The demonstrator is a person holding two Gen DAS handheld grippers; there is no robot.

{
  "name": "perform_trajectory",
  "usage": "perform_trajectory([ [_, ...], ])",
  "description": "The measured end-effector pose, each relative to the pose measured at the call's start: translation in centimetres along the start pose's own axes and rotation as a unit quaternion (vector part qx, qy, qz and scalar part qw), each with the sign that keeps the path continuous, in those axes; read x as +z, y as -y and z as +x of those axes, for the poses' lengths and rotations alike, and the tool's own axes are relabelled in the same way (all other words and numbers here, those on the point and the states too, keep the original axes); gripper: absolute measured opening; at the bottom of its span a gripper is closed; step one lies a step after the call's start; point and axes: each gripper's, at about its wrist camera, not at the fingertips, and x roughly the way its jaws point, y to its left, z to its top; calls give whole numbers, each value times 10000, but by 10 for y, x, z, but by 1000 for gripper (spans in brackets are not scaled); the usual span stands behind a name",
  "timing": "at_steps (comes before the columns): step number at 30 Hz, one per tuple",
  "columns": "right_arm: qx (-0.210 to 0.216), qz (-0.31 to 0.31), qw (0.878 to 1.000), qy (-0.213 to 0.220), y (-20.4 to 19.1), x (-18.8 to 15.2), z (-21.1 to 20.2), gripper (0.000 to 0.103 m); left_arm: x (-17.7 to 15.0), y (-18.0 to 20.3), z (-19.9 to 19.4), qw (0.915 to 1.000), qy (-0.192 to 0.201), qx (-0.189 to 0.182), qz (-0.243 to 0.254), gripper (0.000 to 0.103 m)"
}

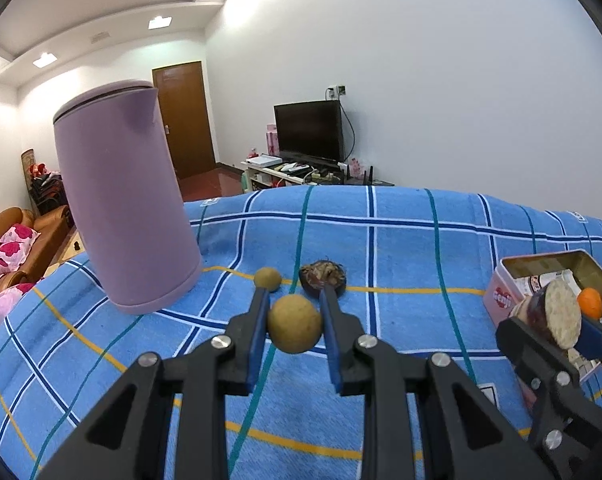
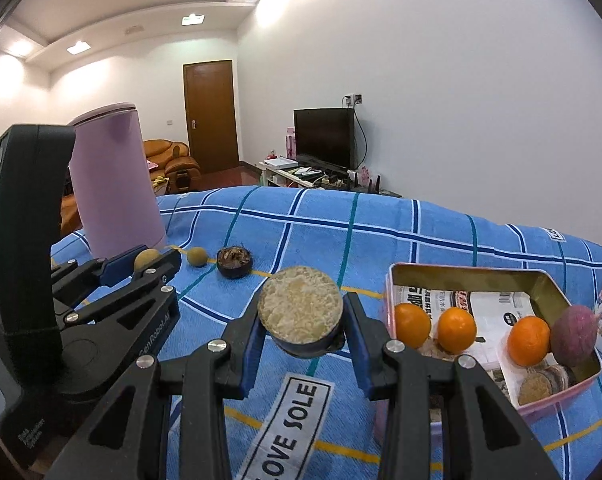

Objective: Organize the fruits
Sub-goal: 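Carry the taro and round fruit over the pink tin box and open both grippers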

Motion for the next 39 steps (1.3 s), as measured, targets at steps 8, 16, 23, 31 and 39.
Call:
perform_trajectory([
  [8,-28,-8,9999,133,6,1,-7,40,-2,8,-4,9999,-42,-118,-9,28],
  [16,-165,-55,9996,240,23,1,-17,40,-1,27,-12,9997,-48,-212,108,28],
  [23,-270,-23,9992,280,43,0,-24,40,2,49,-20,9991,12,-364,194,28],
  [31,-434,44,9985,339,68,1,-32,40,9,78,-27,9981,144,-488,342,28],
  [39,-676,168,9970,334,97,2,-33,40,12,104,-27,9968,149,-645,448,28],
])
